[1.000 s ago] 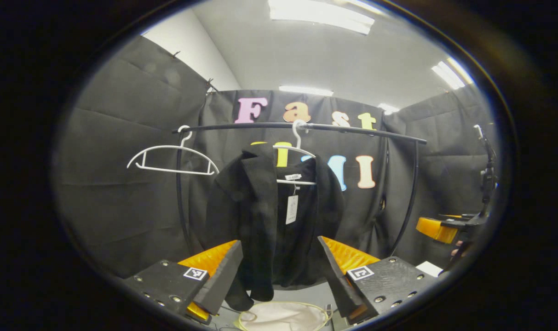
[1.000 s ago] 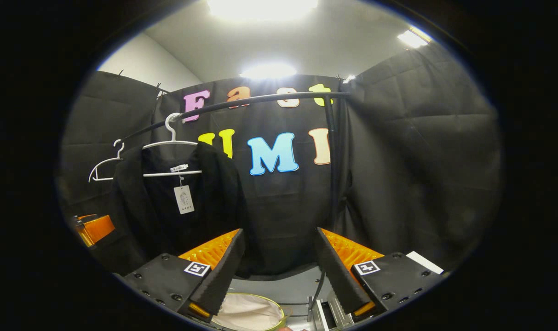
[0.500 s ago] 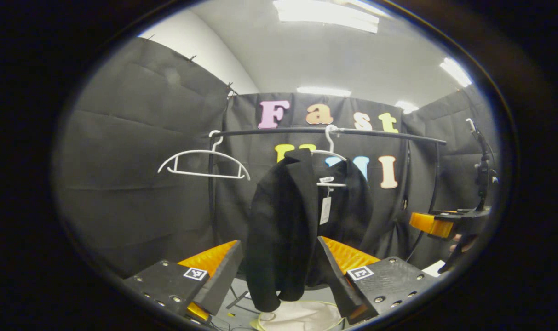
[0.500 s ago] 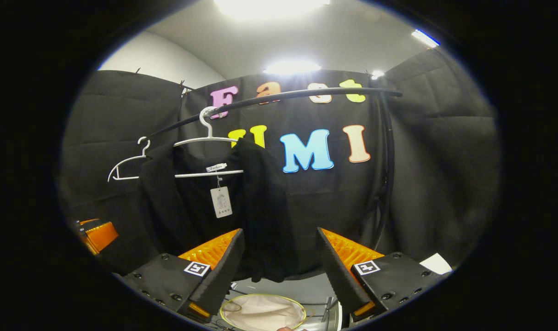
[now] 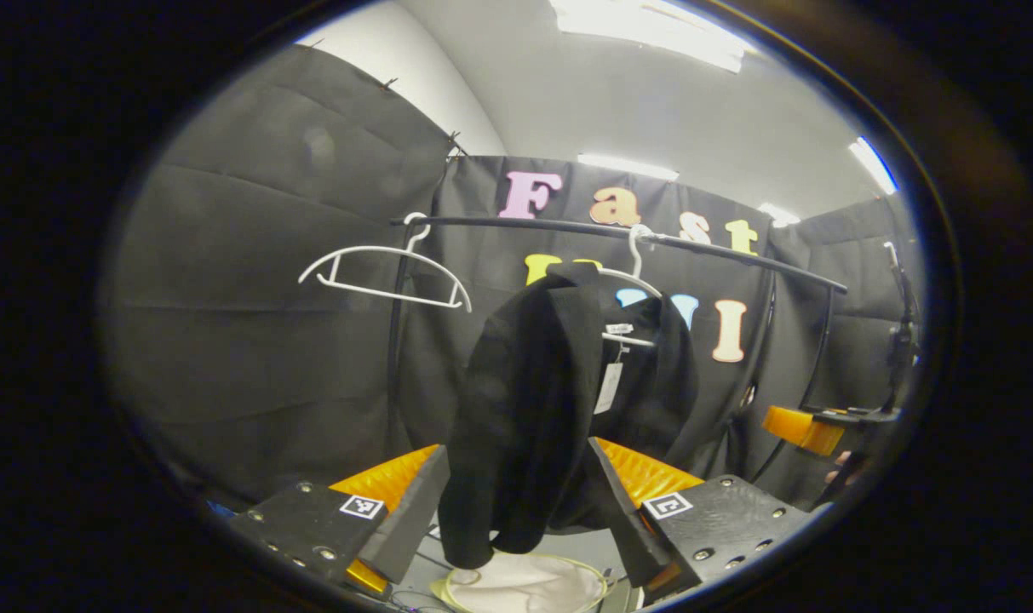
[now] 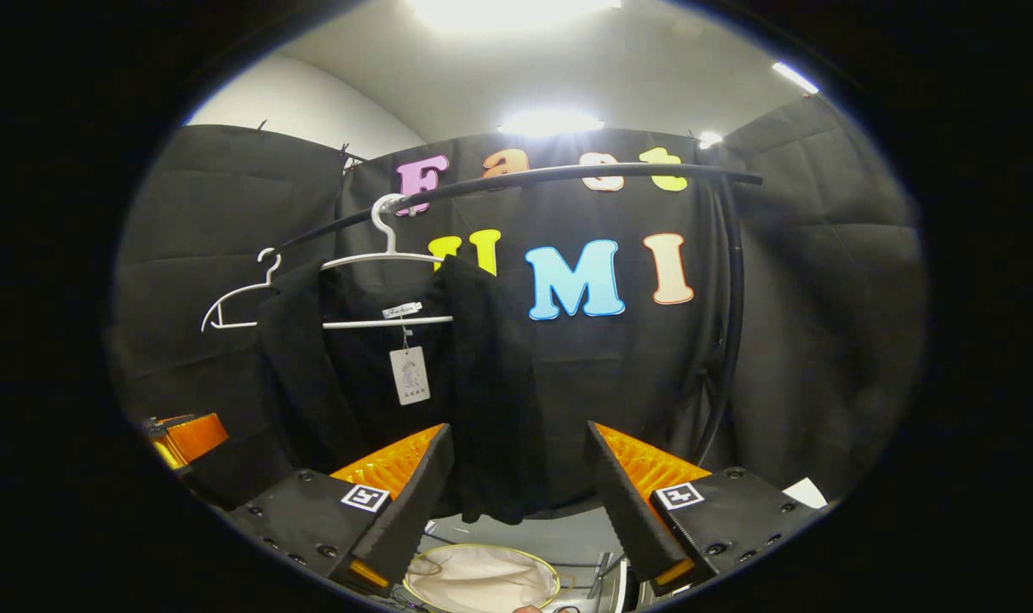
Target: Grasp the clothes on the hanger with both hands and then place them into the laundry hamper below.
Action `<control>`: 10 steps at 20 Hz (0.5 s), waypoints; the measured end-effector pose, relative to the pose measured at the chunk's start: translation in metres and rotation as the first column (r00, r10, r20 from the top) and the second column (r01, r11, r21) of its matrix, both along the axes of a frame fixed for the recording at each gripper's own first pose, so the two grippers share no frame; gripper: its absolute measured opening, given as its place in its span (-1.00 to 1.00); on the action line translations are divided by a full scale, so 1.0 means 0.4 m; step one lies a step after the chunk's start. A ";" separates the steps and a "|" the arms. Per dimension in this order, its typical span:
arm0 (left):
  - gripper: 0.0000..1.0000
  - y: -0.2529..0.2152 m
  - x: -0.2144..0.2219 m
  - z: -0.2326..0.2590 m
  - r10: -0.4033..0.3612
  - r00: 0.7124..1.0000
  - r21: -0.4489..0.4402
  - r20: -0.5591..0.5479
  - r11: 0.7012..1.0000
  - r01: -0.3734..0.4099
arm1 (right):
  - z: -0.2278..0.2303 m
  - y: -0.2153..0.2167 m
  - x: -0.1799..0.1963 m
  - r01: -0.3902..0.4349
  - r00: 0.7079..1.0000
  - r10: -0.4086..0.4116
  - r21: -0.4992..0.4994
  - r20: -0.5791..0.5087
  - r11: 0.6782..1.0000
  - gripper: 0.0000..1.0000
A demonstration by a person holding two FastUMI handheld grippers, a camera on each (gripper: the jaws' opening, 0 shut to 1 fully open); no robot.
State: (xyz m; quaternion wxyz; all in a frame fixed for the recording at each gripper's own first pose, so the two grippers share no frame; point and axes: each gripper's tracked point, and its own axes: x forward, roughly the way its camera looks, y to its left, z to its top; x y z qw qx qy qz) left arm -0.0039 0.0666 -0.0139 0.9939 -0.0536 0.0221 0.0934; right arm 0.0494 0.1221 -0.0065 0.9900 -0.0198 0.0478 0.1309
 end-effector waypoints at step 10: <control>0.83 -0.096 0.228 0.032 0.071 0.997 0.069 -0.042 0.995 -0.067 | -0.020 -0.037 0.192 -0.052 0.999 0.052 0.041 -0.001 0.998 0.96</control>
